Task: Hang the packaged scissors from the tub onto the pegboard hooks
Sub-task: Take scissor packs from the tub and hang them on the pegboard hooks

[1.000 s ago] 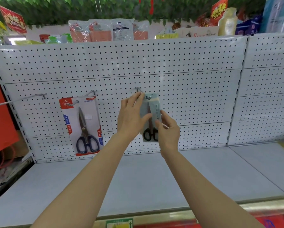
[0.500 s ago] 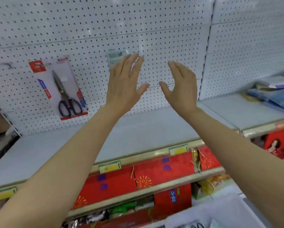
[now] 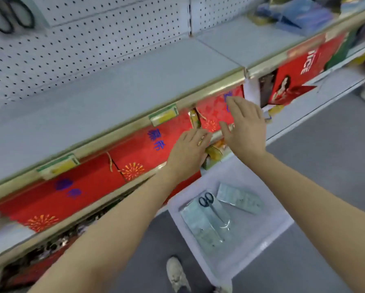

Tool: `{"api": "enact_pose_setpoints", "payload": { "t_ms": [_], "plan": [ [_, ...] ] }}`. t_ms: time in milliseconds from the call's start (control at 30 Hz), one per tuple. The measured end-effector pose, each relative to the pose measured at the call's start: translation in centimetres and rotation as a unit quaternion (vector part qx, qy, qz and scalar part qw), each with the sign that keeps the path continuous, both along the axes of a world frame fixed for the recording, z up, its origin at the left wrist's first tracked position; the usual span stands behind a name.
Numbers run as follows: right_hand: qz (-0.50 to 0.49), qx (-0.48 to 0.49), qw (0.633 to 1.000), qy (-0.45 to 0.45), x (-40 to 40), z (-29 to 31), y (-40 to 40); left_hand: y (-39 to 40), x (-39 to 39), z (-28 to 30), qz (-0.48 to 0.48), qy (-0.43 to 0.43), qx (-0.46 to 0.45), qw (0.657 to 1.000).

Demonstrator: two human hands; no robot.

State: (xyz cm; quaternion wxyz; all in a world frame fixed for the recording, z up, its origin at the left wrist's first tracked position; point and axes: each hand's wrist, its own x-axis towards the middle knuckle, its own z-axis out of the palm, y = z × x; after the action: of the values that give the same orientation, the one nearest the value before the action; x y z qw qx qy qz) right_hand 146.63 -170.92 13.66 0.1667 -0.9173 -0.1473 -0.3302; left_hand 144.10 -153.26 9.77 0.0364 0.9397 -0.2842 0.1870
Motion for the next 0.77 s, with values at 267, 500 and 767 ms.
{"api": "enact_pose_setpoints", "payload": {
  "t_ms": [267, 500, 767],
  "plan": [
    [-0.071, -0.021, 0.990, 0.120, -4.8, -14.0, -6.8, -3.9, -6.2, -18.7, -0.101, 0.297, 0.249, 0.916],
    [-0.087, -0.031, 0.977, 0.194, -7.4, -21.0, -9.3, -4.6, -9.8, -25.7, -0.117, 0.366, 0.365, 0.848],
    [-0.090, -0.007, 0.963, 0.253, -9.1, -24.0, -8.5, -4.0, -7.2, -25.2, -0.147, 0.389, 0.291, 0.862]
  ]
}}
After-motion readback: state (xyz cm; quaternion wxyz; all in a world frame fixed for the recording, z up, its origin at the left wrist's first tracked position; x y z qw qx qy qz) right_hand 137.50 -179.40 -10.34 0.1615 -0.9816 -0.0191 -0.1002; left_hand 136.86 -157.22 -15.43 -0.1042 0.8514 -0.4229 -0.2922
